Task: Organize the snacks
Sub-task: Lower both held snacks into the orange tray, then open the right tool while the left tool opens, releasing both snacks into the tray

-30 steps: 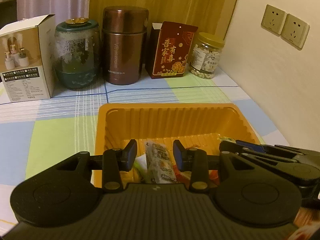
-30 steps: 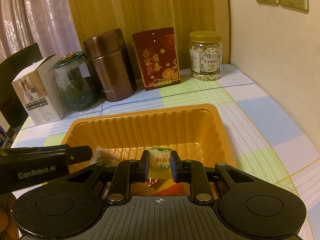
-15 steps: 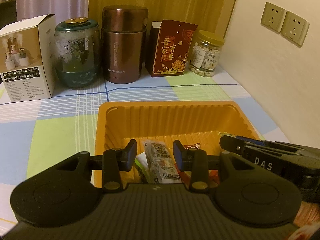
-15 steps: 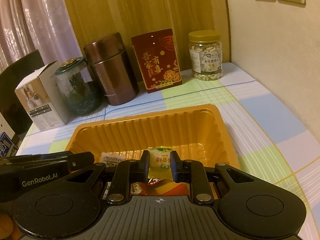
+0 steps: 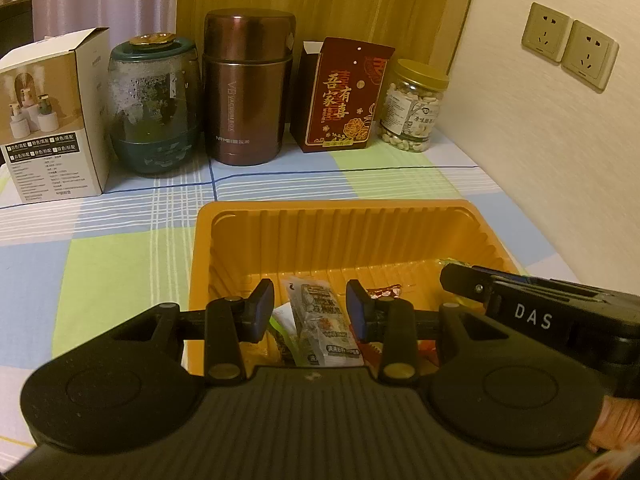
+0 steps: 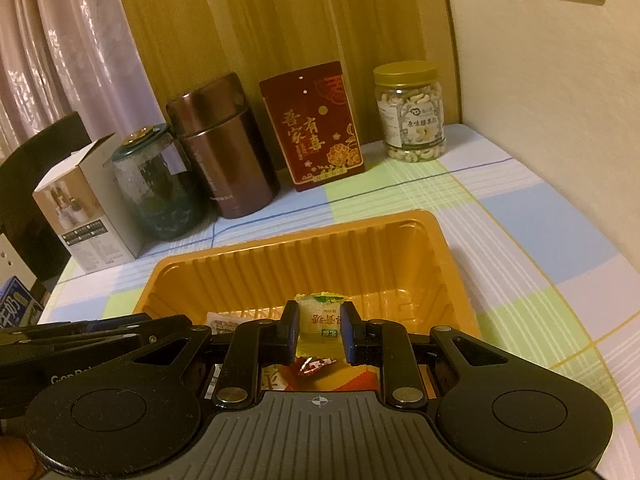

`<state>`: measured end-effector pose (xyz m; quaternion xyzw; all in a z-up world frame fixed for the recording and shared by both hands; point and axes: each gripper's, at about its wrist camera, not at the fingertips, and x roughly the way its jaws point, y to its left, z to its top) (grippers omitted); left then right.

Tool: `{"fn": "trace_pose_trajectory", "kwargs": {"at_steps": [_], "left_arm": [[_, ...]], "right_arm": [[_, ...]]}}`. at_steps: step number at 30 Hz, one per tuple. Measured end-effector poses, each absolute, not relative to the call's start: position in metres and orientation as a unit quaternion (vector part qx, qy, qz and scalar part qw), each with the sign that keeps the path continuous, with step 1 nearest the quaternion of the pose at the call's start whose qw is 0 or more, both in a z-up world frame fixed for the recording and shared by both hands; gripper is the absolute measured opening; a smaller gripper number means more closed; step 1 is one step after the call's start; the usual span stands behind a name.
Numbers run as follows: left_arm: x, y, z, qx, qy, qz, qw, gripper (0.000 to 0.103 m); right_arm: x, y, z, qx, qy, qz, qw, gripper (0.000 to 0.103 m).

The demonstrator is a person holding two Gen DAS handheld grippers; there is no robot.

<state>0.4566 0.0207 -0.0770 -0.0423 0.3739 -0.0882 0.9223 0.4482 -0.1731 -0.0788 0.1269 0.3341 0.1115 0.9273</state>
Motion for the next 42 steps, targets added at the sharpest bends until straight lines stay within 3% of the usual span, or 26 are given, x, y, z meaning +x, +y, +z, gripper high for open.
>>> {"fn": "trace_pose_trajectory", "kwargs": {"at_steps": [3, 4, 5, 6, 7, 27, 31, 33, 35, 38, 42], "left_arm": [[0.457, 0.020, -0.077, -0.042, 0.373, -0.088, 0.923, 0.035], [0.456, 0.020, -0.077, -0.040, 0.373, -0.089, 0.923, 0.034], [0.456, 0.020, -0.077, -0.040, 0.373, -0.089, 0.923, 0.034], [0.456, 0.020, -0.077, -0.040, 0.373, -0.089, 0.923, 0.034], [0.456, 0.020, -0.077, -0.040, 0.373, -0.089, 0.923, 0.034], [0.456, 0.020, -0.077, -0.032, 0.370, -0.084, 0.924, 0.037], [0.456, 0.021, -0.076, -0.027, 0.365, -0.071, 0.928, 0.053], [0.455, 0.022, -0.076, -0.025, 0.363, -0.064, 0.929, 0.068], [0.455, 0.023, -0.076, -0.023, 0.360, -0.058, 0.931, 0.086], [0.453, 0.025, -0.076, -0.023, 0.353, -0.052, 0.934, 0.099], [0.452, 0.023, -0.077, -0.010, 0.345, -0.044, 0.938, 0.103]], "right_arm": [[0.451, -0.178, -0.081, 0.157, 0.334, 0.121, 0.921, 0.024], [0.452, -0.180, -0.082, 0.166, 0.336, 0.120, 0.919, 0.036], [0.452, -0.183, -0.084, 0.178, 0.333, 0.118, 0.918, 0.063], [0.451, -0.185, -0.083, 0.188, 0.328, 0.114, 0.919, 0.072], [0.450, -0.188, -0.083, 0.194, 0.322, 0.111, 0.920, 0.074], [0.449, -0.191, -0.076, 0.180, 0.315, 0.106, 0.926, 0.074], [0.448, -0.193, -0.075, 0.175, 0.312, 0.102, 0.928, 0.074], [0.448, -0.194, -0.075, 0.174, 0.313, 0.097, 0.929, 0.074], [0.448, -0.195, -0.075, 0.173, 0.313, 0.091, 0.929, 0.081], [0.448, -0.197, -0.075, 0.171, 0.310, 0.086, 0.931, 0.087], [0.448, -0.199, -0.073, 0.171, 0.305, 0.084, 0.933, 0.091]]}}
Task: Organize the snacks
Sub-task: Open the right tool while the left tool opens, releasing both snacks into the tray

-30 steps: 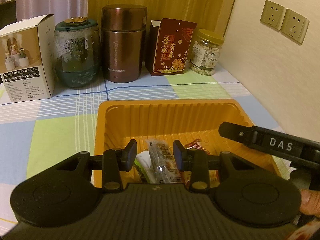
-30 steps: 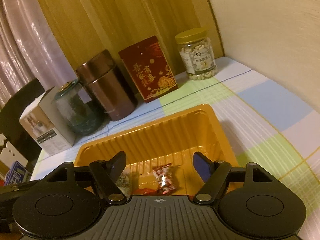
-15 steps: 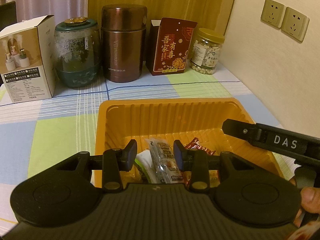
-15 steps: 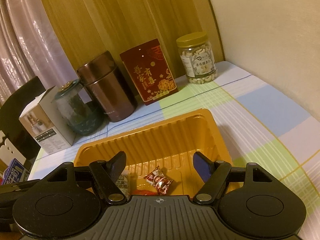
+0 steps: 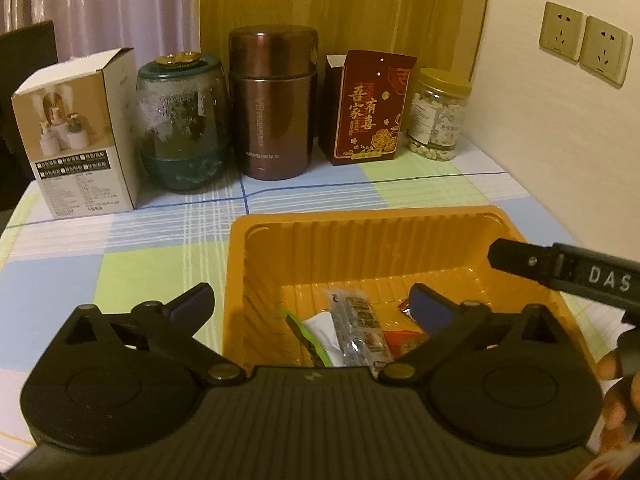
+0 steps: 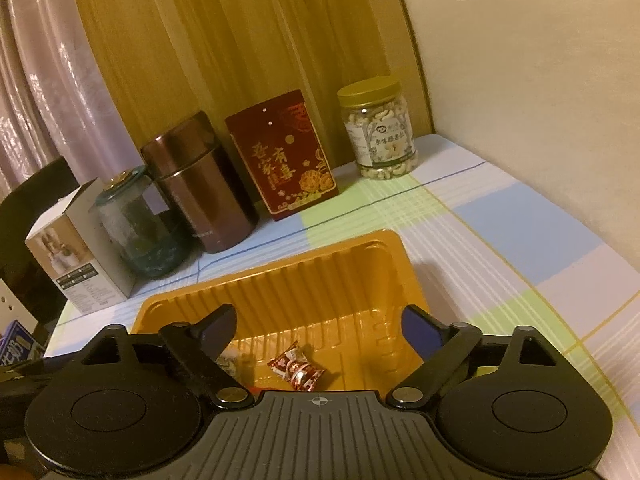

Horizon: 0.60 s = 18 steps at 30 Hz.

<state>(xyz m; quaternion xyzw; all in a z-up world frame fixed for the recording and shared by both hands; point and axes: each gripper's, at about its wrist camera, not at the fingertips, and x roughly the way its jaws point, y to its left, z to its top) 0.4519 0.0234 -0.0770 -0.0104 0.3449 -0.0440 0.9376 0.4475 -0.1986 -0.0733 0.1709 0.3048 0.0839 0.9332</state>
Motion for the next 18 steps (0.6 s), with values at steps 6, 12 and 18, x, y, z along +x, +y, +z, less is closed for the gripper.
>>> {"fn": "trace_pose_trajectory", "kwargs": {"at_steps": [6, 12, 18], "left_arm": [[0.450, 0.025, -0.078, -0.013, 0.342, -0.042, 0.939, 0.103], [0.440, 0.028, -0.071, -0.016, 0.331, -0.033, 0.943, 0.103], [0.417, 0.034, -0.060, -0.021, 0.326, -0.025, 0.945, 0.103]], "right_arm": [[0.445, -0.201, -0.069, 0.163, 0.301, 0.081, 0.936, 0.092], [0.435, -0.204, -0.059, 0.150, 0.293, 0.077, 0.941, 0.092], [0.417, -0.203, -0.051, 0.137, 0.299, 0.080, 0.941, 0.092]]}}
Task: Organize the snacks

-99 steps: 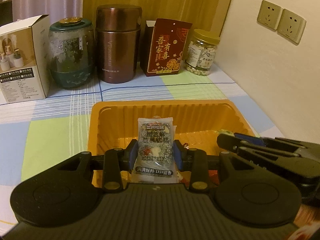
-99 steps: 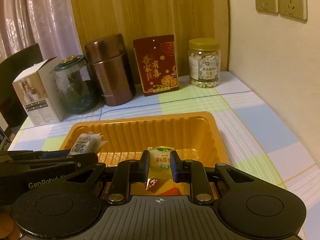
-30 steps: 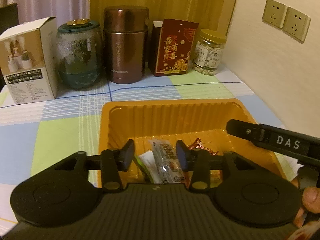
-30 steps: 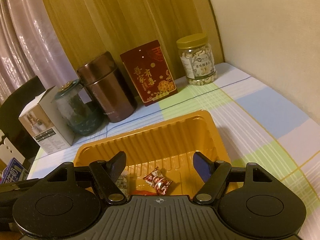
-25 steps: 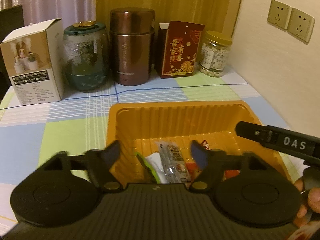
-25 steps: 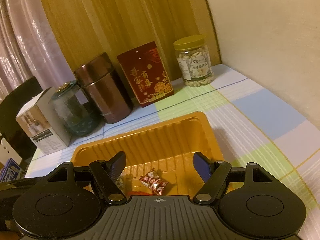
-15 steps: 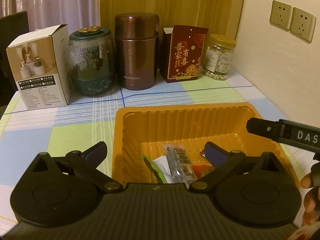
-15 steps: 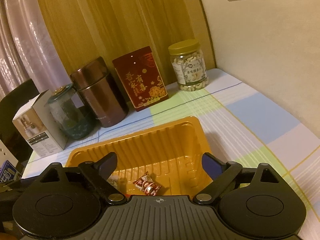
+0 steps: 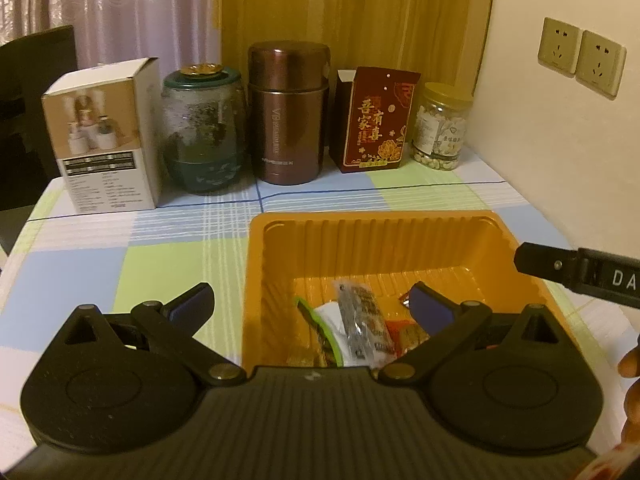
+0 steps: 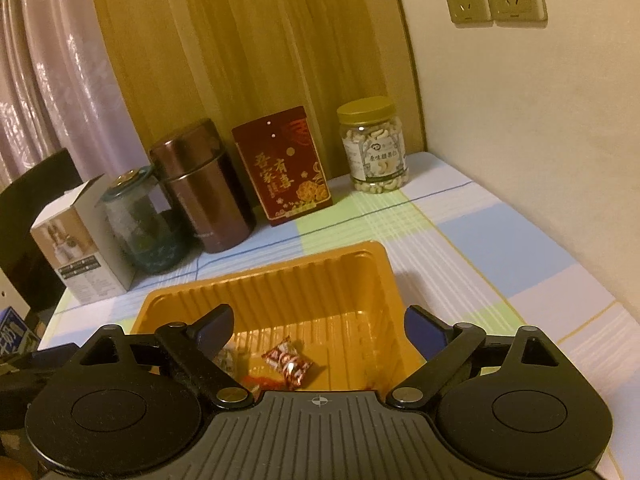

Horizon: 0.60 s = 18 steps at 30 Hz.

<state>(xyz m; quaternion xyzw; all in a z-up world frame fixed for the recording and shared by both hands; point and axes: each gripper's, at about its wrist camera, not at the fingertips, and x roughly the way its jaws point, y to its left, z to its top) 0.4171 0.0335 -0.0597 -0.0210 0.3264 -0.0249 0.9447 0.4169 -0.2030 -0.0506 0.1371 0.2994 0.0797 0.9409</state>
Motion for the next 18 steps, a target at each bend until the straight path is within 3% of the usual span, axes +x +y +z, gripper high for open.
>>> {"fn": "trace_pose_trajectory", "kwargs": {"at_steps": [18], "left_arm": [[0.276, 0.028, -0.021, -0.040, 0.336, -0.014, 0.941, 0.103]], "right_arm": [[0.296, -0.208, -0.023, 0.092, 0.319, 0.100, 0.938, 0.092]]}}
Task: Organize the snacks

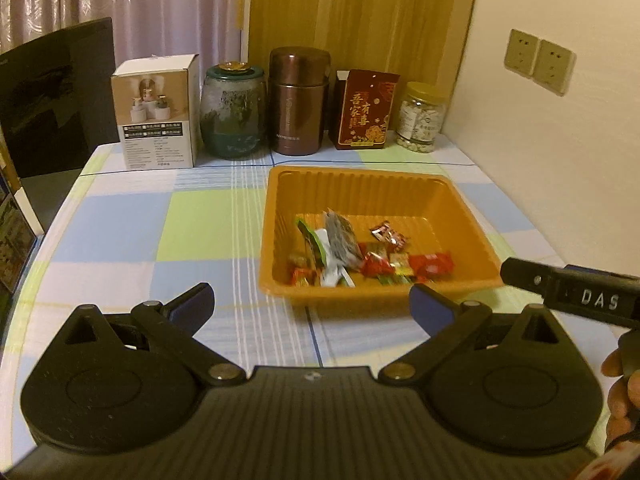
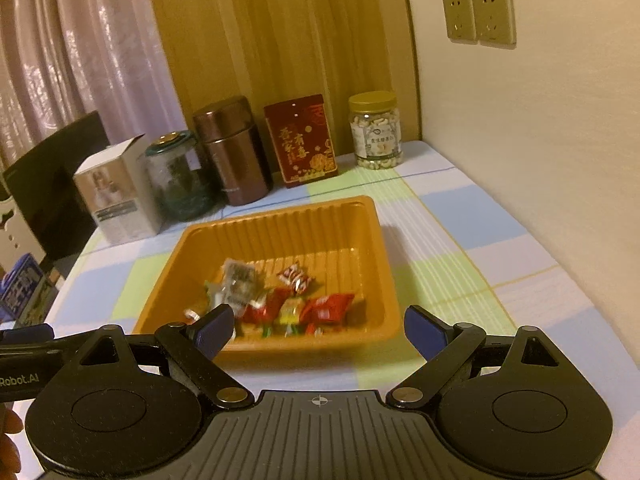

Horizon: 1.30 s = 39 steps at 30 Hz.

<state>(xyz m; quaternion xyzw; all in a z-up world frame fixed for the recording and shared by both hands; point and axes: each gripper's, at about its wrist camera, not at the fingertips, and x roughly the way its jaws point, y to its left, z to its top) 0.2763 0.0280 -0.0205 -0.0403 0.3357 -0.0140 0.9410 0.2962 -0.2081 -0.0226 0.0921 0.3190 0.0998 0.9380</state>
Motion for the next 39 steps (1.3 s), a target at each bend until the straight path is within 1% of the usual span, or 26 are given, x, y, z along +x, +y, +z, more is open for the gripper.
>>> {"fn": "trace_pose_trajectory", "kwargs": {"at_steps": [13, 19, 26, 39], "left_arm": [[0.156, 0.018, 0.027, -0.058, 0.306, 0.012, 0.950, 0.103], [0.110, 0.012, 0.034, -0.062, 0.309, 0.018, 0.949, 0.103], [0.073, 0.007, 0.038, -0.062, 0.313, 0.031, 0.947, 0.103], [0.025, -0.012, 0.061, -0.042, 0.300, 0.023, 0.953, 0.103]], "right_arm": [[0.180, -0.220, 0.009, 0.078, 0.340, 0.120, 0.930, 0.092], [0.136, -0.218, 0.027, 0.055, 0.339, 0.125, 0.931, 0.092], [0.096, -0.224, 0.039, 0.054, 0.332, 0.130, 0.933, 0.092], [0.044, -0.233, 0.065, 0.036, 0.318, 0.132, 0.938, 0.092]]}}
